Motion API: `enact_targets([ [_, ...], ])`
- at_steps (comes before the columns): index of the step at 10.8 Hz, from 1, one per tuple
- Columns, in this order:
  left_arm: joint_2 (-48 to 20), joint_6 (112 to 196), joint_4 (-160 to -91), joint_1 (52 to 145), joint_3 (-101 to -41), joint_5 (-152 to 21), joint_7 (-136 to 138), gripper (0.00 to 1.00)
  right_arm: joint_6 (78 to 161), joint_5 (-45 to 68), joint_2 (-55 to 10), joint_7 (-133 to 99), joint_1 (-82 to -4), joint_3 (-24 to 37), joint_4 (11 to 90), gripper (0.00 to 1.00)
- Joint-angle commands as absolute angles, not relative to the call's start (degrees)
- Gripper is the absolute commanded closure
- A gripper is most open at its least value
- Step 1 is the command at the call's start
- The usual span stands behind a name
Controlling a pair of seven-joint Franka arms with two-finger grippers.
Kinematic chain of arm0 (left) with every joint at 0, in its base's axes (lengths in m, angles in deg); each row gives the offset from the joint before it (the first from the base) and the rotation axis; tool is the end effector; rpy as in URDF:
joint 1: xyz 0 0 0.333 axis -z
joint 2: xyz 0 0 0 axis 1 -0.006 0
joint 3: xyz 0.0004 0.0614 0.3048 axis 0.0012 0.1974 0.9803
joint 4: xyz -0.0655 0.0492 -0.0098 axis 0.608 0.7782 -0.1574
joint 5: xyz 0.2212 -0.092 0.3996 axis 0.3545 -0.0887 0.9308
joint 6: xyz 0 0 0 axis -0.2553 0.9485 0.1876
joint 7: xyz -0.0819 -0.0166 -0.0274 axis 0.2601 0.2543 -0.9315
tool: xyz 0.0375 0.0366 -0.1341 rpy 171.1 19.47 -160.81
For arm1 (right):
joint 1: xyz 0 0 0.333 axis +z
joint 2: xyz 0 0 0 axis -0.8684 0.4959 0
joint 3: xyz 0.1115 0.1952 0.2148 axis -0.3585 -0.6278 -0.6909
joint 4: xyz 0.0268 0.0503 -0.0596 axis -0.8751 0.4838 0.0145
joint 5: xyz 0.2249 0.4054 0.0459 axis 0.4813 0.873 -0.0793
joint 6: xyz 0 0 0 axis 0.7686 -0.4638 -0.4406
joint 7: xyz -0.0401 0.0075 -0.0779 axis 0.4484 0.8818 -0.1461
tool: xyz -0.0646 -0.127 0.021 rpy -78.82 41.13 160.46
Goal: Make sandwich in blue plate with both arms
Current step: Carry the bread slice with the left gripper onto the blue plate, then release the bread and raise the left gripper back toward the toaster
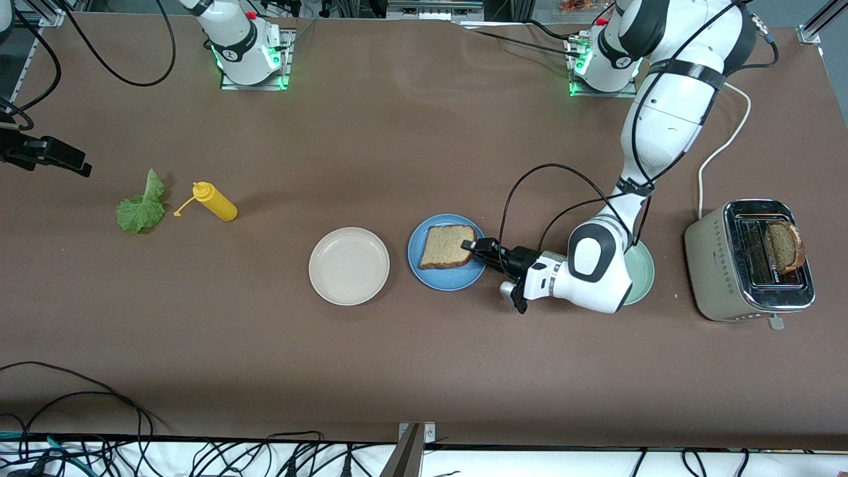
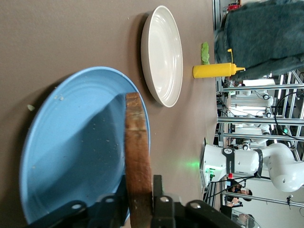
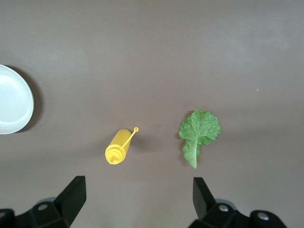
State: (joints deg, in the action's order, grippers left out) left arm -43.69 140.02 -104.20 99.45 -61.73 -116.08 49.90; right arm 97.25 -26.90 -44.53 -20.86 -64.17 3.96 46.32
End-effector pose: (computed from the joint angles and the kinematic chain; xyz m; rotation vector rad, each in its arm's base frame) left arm 0.6812 -0.3220 0.0866 1.9393 -0.4718 -0.2658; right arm 0.6314 -0.0777 0.5237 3.1128 -0.1515 -0.0950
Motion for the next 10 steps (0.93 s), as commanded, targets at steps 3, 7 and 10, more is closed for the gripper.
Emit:
enact_targets([
  [3,-43.9,139.6,-103.16,98.62,-61.68,-117.14,54.18,0.0,97.11,-27.59,-45.06,-20.56,-64.31,3.79,46.49,0.0],
  [7,-40.04,139.51,-102.9,98.36,-60.36,-107.86,53.39,0.0,97.2,-27.59,-44.98,-20.56,-64.31,3.79,46.4,0.0],
  [10,-39.24,139.51,-102.9,97.56,-60.36,-103.35,53.39,0.0,97.2,-27.59,-44.98,-20.56,-64.31,3.79,46.4,0.0],
])
